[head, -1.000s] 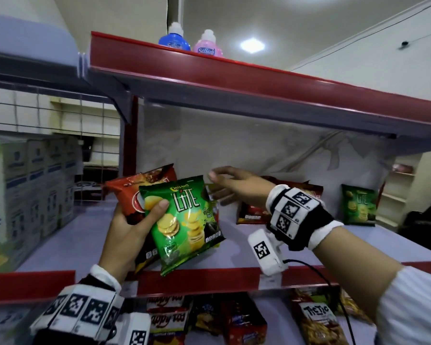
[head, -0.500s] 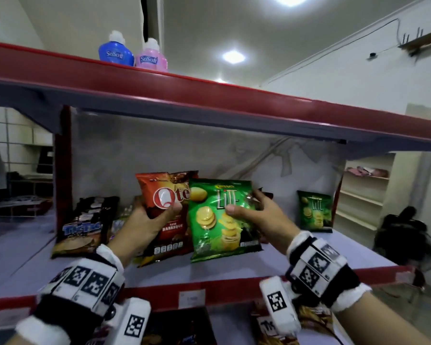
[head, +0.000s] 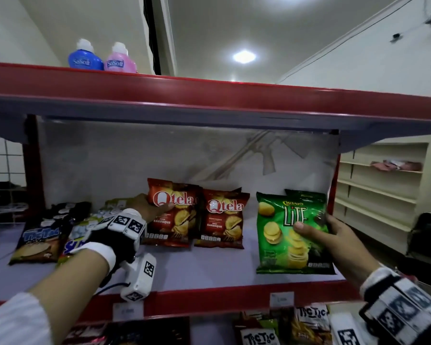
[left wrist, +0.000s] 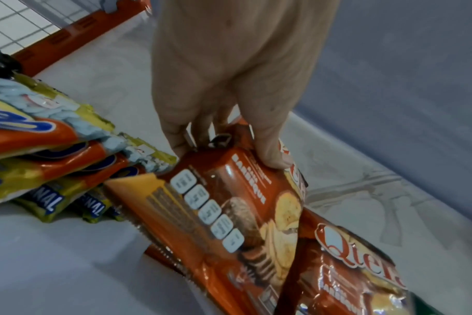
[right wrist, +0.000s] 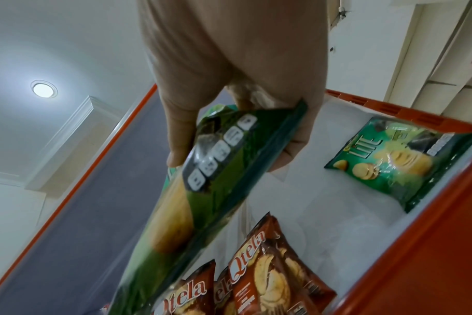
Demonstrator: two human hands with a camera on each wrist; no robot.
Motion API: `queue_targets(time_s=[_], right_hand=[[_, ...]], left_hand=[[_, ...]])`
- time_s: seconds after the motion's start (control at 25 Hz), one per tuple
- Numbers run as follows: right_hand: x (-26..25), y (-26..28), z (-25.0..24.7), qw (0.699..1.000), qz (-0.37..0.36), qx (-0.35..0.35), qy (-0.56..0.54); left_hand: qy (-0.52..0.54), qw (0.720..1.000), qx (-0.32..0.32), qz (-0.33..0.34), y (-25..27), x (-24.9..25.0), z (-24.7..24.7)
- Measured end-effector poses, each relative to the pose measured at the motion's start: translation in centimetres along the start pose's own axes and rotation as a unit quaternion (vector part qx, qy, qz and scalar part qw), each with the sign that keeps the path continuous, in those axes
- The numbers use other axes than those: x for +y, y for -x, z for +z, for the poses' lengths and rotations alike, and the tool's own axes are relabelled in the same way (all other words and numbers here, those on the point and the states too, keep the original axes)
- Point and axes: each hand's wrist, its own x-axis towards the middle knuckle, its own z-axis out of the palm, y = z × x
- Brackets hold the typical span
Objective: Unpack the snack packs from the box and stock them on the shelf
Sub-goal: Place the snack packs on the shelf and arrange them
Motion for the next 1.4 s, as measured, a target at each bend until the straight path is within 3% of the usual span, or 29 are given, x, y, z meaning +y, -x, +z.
queue_targets(time_s=[0.2,0.36,0.6,0.76,0.88,1.04,1.24,1.4], right_hand=[[0.1,0.3,-3.6,1.0,0.001,-0.004,0.005],[0.7,0.3,-5.6,0.999,-0.009,-0.011,0.038],[1.0,0.0,-7.2,0.999,0.005,-0.007,0.047],[-0.6,-4.5,-7.7,0.995,0.03,0.045,0.083],[-1.1,-8.7,-5.6,0.964,0.065,0.041,0.256],[1.0,-12.6,-1.4,0.912,0.105,-0.014,0.395],[2.5,-14.9,3.1,0.89,0.126,-0.018,0.437],[1.8,-15.6,3.1,0.877,0.166,-0.008,0.452]], left_hand=[[0.075,0.995,0.03,-0.051,-1.4,-0.6,2.3],[0.07,0.994,0.043,-0.078,-1.5,-0.1,3.0],[-0.017,0.994,-0.012,-0.108,-1.2,1.1,2.8],[-0.101,0.991,-0.003,-0.087,-1.3,1.9,2.9],[-0.117,0.989,-0.027,-0.088,-1.5,1.7,3.5],[-0.058,0.993,-0.037,-0.093,-2.0,0.3,4.3],[-0.036,0.991,-0.057,-0.116,-1.9,-0.2,4.1],[-0.014,0.986,-0.067,-0.151,-1.7,-0.4,3.6]])
